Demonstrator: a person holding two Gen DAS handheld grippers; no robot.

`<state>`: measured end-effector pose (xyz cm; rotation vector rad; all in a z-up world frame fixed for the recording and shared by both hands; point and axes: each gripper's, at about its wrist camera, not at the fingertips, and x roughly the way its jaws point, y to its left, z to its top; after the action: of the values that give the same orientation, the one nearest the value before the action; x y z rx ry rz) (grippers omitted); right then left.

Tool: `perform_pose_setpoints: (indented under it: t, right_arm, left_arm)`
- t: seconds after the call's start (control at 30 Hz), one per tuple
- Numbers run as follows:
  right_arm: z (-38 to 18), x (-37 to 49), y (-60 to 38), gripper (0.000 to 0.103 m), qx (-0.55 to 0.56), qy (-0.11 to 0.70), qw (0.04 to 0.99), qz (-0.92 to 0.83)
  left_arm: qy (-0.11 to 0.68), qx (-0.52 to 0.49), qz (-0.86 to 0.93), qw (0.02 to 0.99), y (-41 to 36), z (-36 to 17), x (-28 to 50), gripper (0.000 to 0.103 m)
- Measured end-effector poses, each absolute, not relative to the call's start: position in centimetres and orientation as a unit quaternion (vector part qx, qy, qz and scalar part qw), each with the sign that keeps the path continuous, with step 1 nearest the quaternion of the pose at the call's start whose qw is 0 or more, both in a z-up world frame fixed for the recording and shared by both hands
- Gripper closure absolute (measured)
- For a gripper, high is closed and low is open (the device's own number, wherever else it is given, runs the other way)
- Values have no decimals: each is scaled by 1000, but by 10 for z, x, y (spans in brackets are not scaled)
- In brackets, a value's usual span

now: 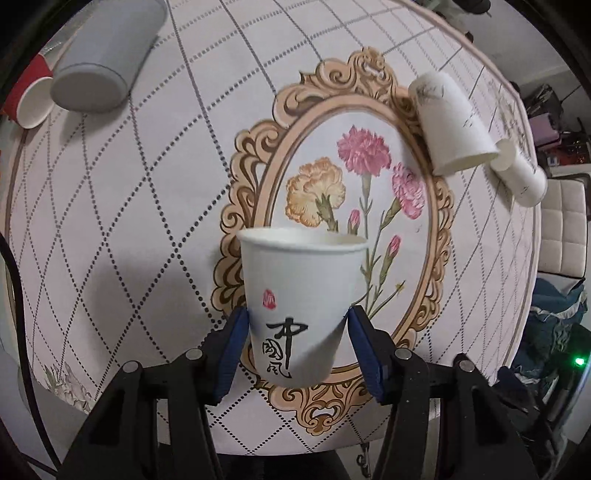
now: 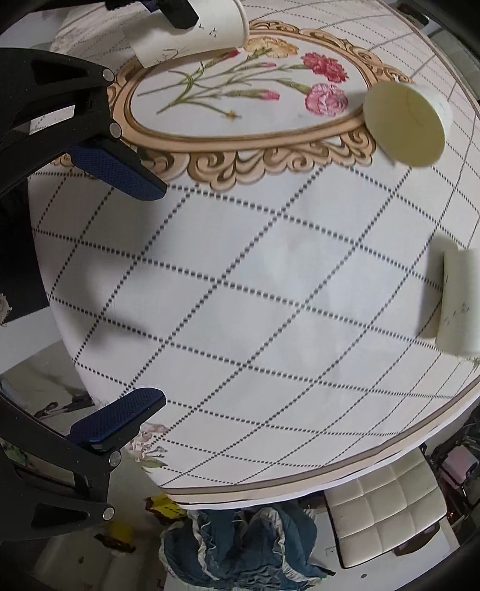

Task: Flip cup upright
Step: 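Lift the calligraphy cup with the left tool and carry it toward the right tool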

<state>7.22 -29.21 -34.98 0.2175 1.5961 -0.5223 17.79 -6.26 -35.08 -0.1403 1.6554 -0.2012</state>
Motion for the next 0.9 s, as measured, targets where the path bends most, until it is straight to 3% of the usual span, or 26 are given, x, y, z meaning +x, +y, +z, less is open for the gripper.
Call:
perform_pose_setpoints:
  t: [0.37,0.47,0.57,0.63,0.7,0.9]
  right_arm:
    - [-347,66,-312,1,106,700,668,-228]
    - [-344,66,-310,1,105,698,673,-222]
    - [-339,66,-310,1,101,692,680,-220]
    - [-335,66,-308,1,103,689,683,-219]
    - [-332,64,-309,1,105,686,686,-218]
    - [-322,59,-305,1,104,679,695,-212]
  left_arm:
    - [736,-20,-83,672,-79,-350,186,48]
    - [726,-10,-80,683,-81,-341,188,26]
    - [709,-3,-76,701,-81,-328,190,25]
    - [695,2,-68,716,-78,-319,189,18]
    - [679,3,-61,732,-72,-309,188,1]
    - [645,29,-30,763,-38,-291,171,0]
